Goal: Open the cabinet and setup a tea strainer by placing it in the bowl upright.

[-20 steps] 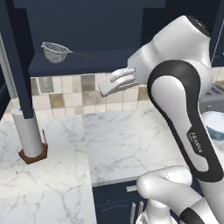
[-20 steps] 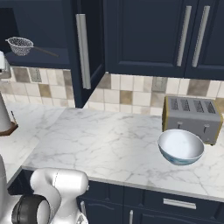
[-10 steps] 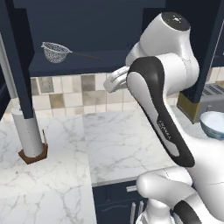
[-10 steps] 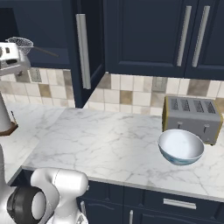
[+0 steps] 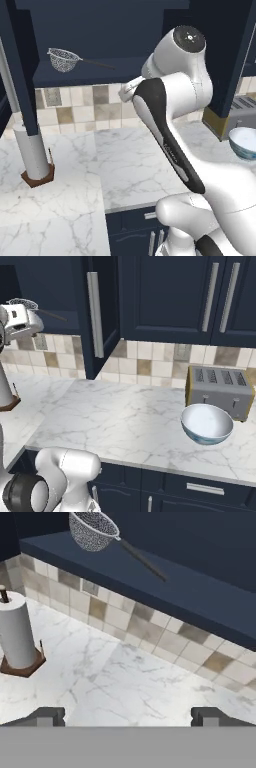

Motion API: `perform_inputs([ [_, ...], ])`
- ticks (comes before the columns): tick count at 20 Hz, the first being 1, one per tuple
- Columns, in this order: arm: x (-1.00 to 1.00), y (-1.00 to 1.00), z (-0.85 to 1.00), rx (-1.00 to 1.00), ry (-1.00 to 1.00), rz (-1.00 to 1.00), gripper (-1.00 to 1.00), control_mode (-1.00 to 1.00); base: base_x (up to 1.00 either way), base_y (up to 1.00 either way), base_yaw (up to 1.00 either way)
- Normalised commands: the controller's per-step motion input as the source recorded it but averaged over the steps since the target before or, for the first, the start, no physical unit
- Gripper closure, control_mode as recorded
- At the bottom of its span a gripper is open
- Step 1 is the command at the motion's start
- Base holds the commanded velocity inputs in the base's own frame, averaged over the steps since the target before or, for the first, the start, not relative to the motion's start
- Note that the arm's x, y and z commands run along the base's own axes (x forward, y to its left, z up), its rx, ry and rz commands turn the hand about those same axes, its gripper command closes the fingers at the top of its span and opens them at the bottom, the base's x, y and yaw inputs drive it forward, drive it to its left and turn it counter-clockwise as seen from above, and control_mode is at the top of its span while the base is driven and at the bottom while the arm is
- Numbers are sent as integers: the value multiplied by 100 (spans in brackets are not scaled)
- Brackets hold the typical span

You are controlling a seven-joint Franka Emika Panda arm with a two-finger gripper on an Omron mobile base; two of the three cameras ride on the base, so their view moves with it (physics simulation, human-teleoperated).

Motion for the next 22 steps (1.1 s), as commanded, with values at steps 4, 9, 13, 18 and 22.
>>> perform_inputs([
  [4,37,-3,0,11,-20,-7,-100,-100,0,0,0],
  [9,7,2,45,0,11,0,-100,-100,0,0,0],
  [13,13,0,26,0,2,0,-100,-100,0,0,0],
  [18,41,12,0,2,-1,0,-100,-100,0,0,0],
  [22,43,13,0,4,0,0,-100,-100,0,0,0],
])
